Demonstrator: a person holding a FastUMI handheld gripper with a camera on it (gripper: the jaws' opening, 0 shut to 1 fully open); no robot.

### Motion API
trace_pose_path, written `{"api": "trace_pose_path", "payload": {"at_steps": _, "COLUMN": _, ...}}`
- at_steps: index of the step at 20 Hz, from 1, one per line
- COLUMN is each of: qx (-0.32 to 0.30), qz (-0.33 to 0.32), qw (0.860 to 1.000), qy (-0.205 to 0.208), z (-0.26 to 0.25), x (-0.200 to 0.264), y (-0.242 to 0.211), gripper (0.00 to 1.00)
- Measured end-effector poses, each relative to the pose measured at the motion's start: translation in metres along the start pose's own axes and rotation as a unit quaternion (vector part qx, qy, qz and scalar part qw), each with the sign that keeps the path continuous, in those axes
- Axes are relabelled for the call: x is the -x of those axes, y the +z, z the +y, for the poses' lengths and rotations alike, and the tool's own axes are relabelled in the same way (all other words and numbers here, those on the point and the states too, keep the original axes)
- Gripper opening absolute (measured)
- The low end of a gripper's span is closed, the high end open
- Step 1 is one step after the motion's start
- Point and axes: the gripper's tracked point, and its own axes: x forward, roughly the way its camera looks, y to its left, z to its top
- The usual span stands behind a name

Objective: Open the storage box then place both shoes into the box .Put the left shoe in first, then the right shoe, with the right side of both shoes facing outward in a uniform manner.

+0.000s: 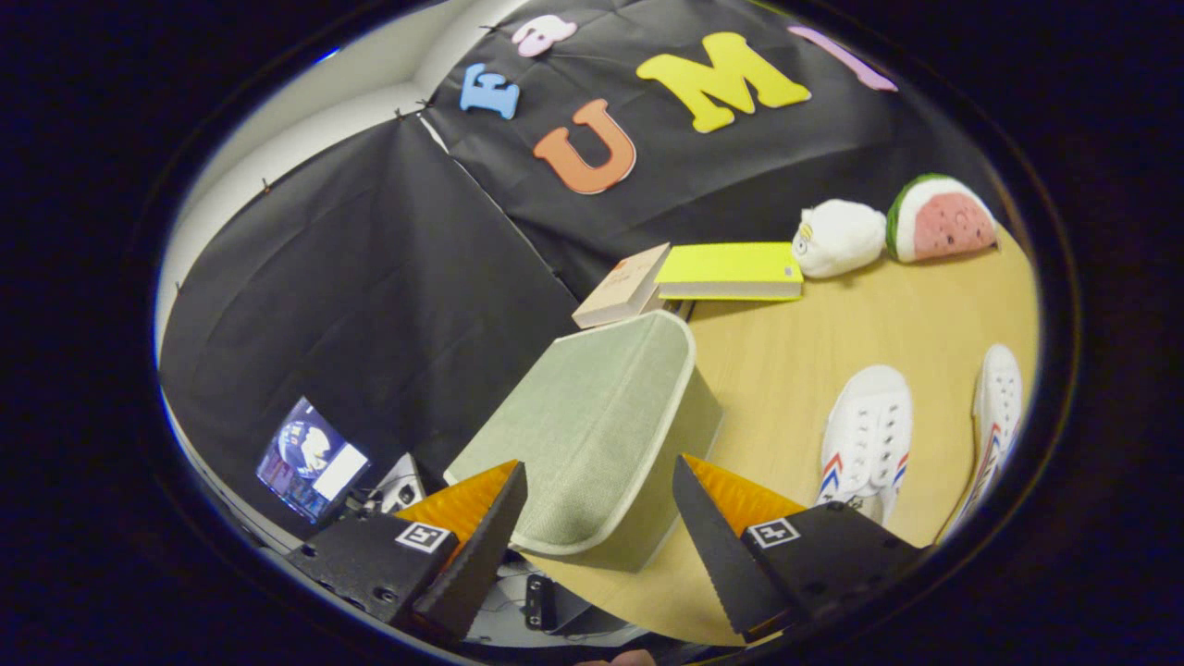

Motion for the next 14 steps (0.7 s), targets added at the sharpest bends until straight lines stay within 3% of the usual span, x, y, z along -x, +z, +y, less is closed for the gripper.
{"api": "trace_pose_path", "payload": {"at_steps": 11, "qx": -0.146, "qz": 0.053, "qw": 0.984, "qy": 0.088, "z": -0.001, "x": -0.039, "y": -0.006, "gripper": 1.00}}
{"api": "trace_pose_path", "payload": {"at_steps": 14, "qx": -0.170, "qz": 0.060, "qw": 0.978, "qy": 0.104, "z": 0.003, "x": -0.043, "y": 0.002, "gripper": 0.91}}
